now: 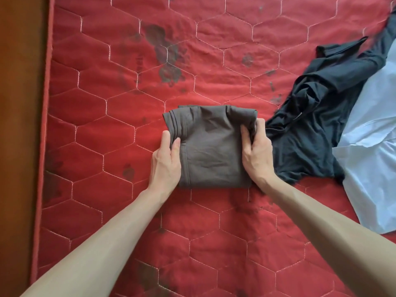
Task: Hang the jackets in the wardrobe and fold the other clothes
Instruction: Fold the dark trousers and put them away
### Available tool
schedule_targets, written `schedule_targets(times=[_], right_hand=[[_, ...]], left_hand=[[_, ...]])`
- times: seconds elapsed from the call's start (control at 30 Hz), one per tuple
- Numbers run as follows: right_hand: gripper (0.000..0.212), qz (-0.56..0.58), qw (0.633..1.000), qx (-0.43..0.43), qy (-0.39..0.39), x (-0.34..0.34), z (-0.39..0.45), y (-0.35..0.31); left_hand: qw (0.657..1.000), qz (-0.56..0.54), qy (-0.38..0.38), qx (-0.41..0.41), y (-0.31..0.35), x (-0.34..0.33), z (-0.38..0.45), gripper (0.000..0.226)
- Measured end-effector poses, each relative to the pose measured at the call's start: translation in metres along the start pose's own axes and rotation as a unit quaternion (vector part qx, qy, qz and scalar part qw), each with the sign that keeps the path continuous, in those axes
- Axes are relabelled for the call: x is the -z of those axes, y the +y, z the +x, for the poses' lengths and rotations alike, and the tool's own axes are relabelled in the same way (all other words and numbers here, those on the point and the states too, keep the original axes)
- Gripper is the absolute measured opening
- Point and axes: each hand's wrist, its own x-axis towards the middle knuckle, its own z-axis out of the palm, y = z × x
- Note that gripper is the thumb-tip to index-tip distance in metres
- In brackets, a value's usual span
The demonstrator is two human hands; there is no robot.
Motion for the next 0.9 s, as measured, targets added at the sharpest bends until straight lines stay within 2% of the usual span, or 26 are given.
schedule_targets(times=[0.1, 0.2, 0.33, 0.47, 0.6, 0.67, 0.73, 0.8, 0.9], right_hand=[[0.017, -0.07, 0.996, -0.036, 0.043, -0.009, 0.004, -0.003], [0.03, -0.107, 0.988, -0.061, 0.092, -0.019, 0.004, -0.009], [0.042, -0.128, 0.982, -0.098, 0.099, -0.025, -0.003, -0.024], [0.047, -0.09, 0.986, -0.137, 0.028, -0.002, 0.008, -0.032], [0.059, -0.231, 0.964, -0.107, -0.069, 0.024, 0.023, -0.035], [0.062, -0.254, 0.957, -0.108, -0.094, 0.028, 0.024, -0.034], [0.059, -0.17, 0.965, -0.145, -0.134, 0.031, 0.023, -0.033], [0.047, -0.014, 0.965, -0.202, -0.166, 0.035, 0.02, -0.033], [0.043, 0.167, 0.927, -0.279, -0.188, 0.043, 0.009, -0.035]], left_hand=[[0.999, 0.035, 0.019, -0.001, 0.007, -0.005, 0.011, 0.013], [0.991, 0.128, 0.045, 0.012, 0.019, -0.012, 0.013, 0.02], [0.981, 0.165, 0.079, 0.07, 0.037, -0.017, 0.003, 0.033], [0.978, 0.148, 0.029, 0.145, 0.055, -0.016, -0.005, 0.047], [0.954, 0.123, -0.067, 0.267, 0.066, -0.004, 0.012, 0.06], [0.945, 0.11, -0.091, 0.294, 0.07, 0.0, 0.018, 0.067], [0.947, 0.071, -0.081, 0.302, 0.07, 0.003, 0.022, 0.065], [0.944, -0.016, -0.069, 0.321, 0.065, 0.008, 0.025, 0.061], [0.903, -0.181, -0.101, 0.377, 0.053, 0.018, 0.019, 0.054]])
